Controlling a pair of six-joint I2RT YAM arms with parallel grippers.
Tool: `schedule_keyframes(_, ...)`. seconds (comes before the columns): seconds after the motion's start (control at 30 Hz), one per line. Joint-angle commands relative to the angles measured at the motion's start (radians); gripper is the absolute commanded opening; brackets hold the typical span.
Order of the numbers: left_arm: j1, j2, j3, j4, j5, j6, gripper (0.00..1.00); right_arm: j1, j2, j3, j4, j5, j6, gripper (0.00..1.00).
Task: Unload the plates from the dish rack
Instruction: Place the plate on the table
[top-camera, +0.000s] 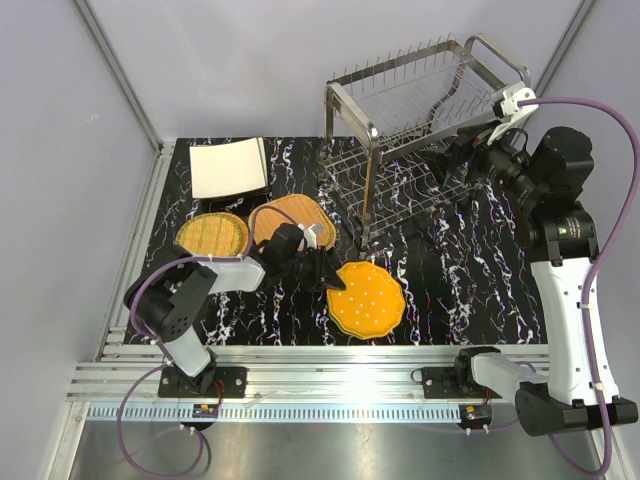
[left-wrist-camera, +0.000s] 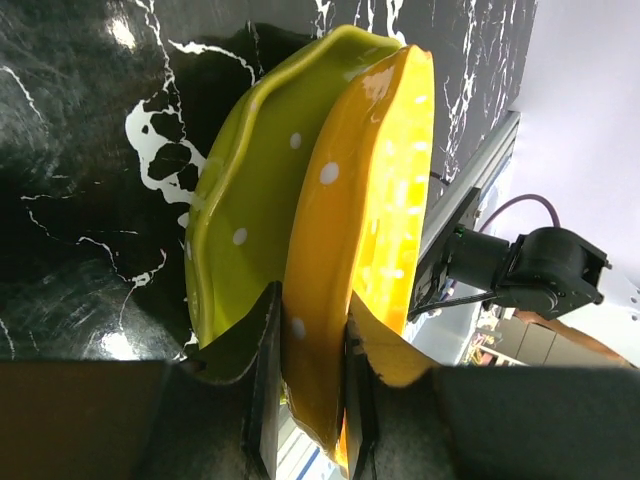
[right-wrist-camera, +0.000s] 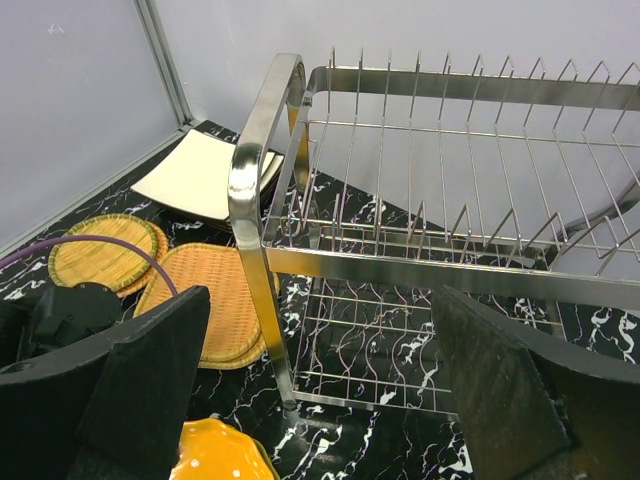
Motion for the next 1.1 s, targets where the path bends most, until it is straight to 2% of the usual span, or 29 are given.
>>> schedule_keyframes(0.0, -0.017, -0.01, 0.08, 0.111, 0.044, -0.022, 0.15, -0.009, -0.015, -0.001, 0.028, 0.009, 0.013, 1.0)
schedule_keyframes(0.03, -0.017, -0.01, 0.083, 0.094, 0.041, -0.013, 0.24, -0.009, -0.012, -0.002, 0.027, 0.007, 0.013, 1.0)
schedule_keyframes(0.13, -0.022, -0.015, 0.091, 0.062, 0.023, 0.006, 0.38, -0.01, -0.01, -0.004, 0.028, 0.004, 0.014, 1.0)
schedule_keyframes(0.17, -0.02, -0.019, 0.096, 0.05, 0.017, 0.012, 0.48, -0.01, -0.012, -0.002, 0.028, 0.004, 0.013, 1.0)
schedule_keyframes(0.23, -0.022, -0.045, 0.108, -0.005, -0.017, 0.045, 0.6, -0.012, -0.012, -0.002, 0.024, 0.004, 0.011, 1.0)
schedule_keyframes(0.27, -0.022, -0.056, 0.117, -0.028, -0.029, 0.061, 0.71, -0.014, -0.01, -0.001, 0.025, 0.007, 0.008, 1.0)
schedule_keyframes(0.33, -0.023, -0.088, 0.145, -0.119, -0.073, 0.113, 0.8, -0.014, -0.01, 0.001, 0.021, 0.009, 0.005, 1.0)
schedule_keyframes(0.37, -0.023, -0.097, 0.155, -0.151, -0.087, 0.131, 0.9, -0.015, -0.01, 0.001, 0.02, 0.01, 0.005, 1.0)
schedule_keyframes(0.43, -0.023, -0.122, 0.194, -0.253, -0.139, 0.188, 0.96, -0.017, -0.009, 0.003, 0.02, 0.01, 0.002, 1.0)
schedule_keyframes(0.6, -0.025, -0.163, 0.281, -0.453, -0.232, 0.289, 0.99, -0.017, -0.012, 0.003, 0.017, 0.015, -0.01, 1.0)
schedule_keyframes(0.77, -0.025, -0.217, 0.324, -0.553, -0.348, 0.34, 0.99, -0.018, -0.015, 0.006, 0.011, 0.033, -0.035, 1.0)
schedule_keyframes(0.87, -0.025, -0.294, 0.336, -0.598, -0.437, 0.372, 0.99, -0.018, -0.015, 0.013, -0.009, 0.073, -0.042, 1.0)
schedule_keyframes(1.07, -0.023, -0.548, 0.355, -0.684, -0.712, 0.472, 0.99, -0.02, -0.03, 0.004, -0.035, 0.24, 0.014, 1.0)
